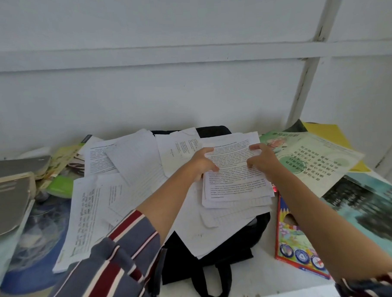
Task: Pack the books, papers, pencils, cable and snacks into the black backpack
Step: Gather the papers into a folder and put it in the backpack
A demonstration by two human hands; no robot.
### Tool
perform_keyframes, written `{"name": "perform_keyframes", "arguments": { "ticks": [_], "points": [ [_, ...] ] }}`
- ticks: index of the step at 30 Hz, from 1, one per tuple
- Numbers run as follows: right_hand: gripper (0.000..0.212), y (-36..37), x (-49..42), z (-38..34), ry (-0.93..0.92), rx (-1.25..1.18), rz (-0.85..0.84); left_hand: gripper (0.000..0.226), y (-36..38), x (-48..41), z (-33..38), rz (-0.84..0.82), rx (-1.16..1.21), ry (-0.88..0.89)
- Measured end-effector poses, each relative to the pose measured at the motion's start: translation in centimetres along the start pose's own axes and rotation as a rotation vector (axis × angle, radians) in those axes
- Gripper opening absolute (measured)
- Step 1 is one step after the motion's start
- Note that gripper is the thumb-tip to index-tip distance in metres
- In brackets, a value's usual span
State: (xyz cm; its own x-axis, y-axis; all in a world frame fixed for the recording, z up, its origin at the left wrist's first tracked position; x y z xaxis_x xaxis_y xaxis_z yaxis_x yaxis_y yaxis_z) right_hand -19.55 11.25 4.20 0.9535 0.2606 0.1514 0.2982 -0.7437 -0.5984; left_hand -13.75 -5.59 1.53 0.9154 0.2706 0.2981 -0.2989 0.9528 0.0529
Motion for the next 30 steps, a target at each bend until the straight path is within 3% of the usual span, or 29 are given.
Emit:
{"name": "perform_keyframes", "arguments": {
  "ticks": [4,9,15,21,30],
  "points": [
    [0.058,-1.1,0.4,-0.3,0.009,-0.067,-0.030,0.079,0.1,0.4,0.3,-0.036,0.163,-0.016],
    [0.057,-2.5,0.9,-1.1,-0.003,-0.169,-0.065,0.070,0.2,0.3,1.7,-0.023,0.156,0.050],
    [0.056,-1.3,-0.8,-2.9,-0.099,-0.131,-0.045,0.065,-1.4,-0.7,3.1,0.110,-0.064,0.208],
    [0.058,2.2,-2.7,-2.2,-0.142,0.300,-0.014,0.071,-1.9,-2.0,0.9,0.139,-0.398,0.064],
    [0.063,1.8,-3.4,-1.0,-0.108,0.162,0.001,0.069,-1.1,-2.5,1.2,0.151,-0.403,0.077]
  ]
}}
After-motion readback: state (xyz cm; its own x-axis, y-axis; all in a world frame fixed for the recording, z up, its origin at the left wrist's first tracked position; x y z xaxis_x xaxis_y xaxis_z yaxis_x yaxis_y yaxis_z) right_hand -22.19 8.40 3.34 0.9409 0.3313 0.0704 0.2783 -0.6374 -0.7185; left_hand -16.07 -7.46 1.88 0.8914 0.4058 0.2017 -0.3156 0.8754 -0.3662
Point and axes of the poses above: each hand's wrist, its own x-axis away from the middle knuckle, its own y-axis out of the palm, z = x × y, the point moved 4 cm from there along -x, towards the middle knuckle, and after that the axes turned 13 degrees about x, right-handed, at the moved point
